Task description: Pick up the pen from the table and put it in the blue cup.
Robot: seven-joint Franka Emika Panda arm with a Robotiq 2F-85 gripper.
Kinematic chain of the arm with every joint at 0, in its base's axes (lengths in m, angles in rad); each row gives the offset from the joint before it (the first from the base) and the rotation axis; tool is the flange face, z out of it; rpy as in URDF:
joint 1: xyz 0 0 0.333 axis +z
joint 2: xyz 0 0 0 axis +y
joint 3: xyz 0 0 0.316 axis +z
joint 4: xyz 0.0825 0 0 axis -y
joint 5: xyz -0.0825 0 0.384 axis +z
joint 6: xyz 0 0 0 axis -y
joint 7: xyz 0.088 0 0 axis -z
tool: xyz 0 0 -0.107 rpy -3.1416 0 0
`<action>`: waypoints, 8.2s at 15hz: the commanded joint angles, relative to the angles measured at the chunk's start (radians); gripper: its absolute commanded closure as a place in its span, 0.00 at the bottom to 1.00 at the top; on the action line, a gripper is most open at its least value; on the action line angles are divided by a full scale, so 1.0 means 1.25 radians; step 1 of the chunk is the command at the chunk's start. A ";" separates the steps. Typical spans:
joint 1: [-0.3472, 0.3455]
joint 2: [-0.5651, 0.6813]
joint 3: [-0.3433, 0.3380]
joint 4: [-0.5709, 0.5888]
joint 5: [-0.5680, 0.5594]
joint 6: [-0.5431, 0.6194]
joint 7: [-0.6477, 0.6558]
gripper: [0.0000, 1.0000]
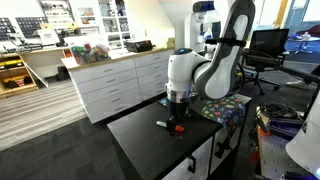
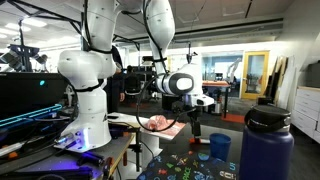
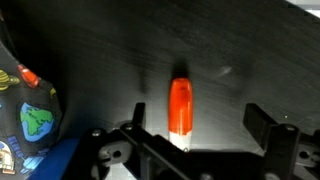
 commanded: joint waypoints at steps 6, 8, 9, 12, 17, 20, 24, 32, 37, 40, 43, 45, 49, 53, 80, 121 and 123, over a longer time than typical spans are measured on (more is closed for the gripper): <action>-0.031 0.023 0.020 0.016 0.018 -0.002 -0.019 0.33; -0.033 0.022 0.021 0.018 0.020 -0.003 -0.017 0.45; -0.033 0.022 0.021 0.019 0.021 -0.004 -0.016 0.51; -0.036 0.019 0.024 0.025 0.031 -0.010 -0.016 0.70; -0.052 0.017 0.035 0.028 0.053 -0.019 -0.021 0.94; 0.046 0.006 -0.039 0.020 0.211 -0.016 -0.133 0.91; 0.093 -0.019 -0.064 0.028 0.338 -0.057 -0.241 0.91; 0.182 -0.131 -0.133 0.026 0.335 -0.138 -0.250 0.92; 0.202 -0.187 -0.169 0.036 0.256 -0.203 -0.222 0.92; 0.199 -0.202 -0.182 0.050 0.179 -0.252 -0.200 0.92; 0.197 -0.211 -0.184 0.067 0.120 -0.298 -0.194 0.92; 0.198 -0.215 -0.181 0.079 0.088 -0.327 -0.187 0.92; 0.196 -0.226 -0.178 0.099 0.034 -0.371 -0.182 0.92; 0.192 -0.239 -0.178 0.108 -0.006 -0.396 -0.178 0.92; 0.189 -0.336 -0.121 0.157 -0.066 -0.872 -0.337 0.92; 0.258 0.009 -0.089 0.344 -0.429 -1.006 -0.718 0.93; 0.259 0.025 -0.087 0.353 -0.448 -1.006 -0.731 0.93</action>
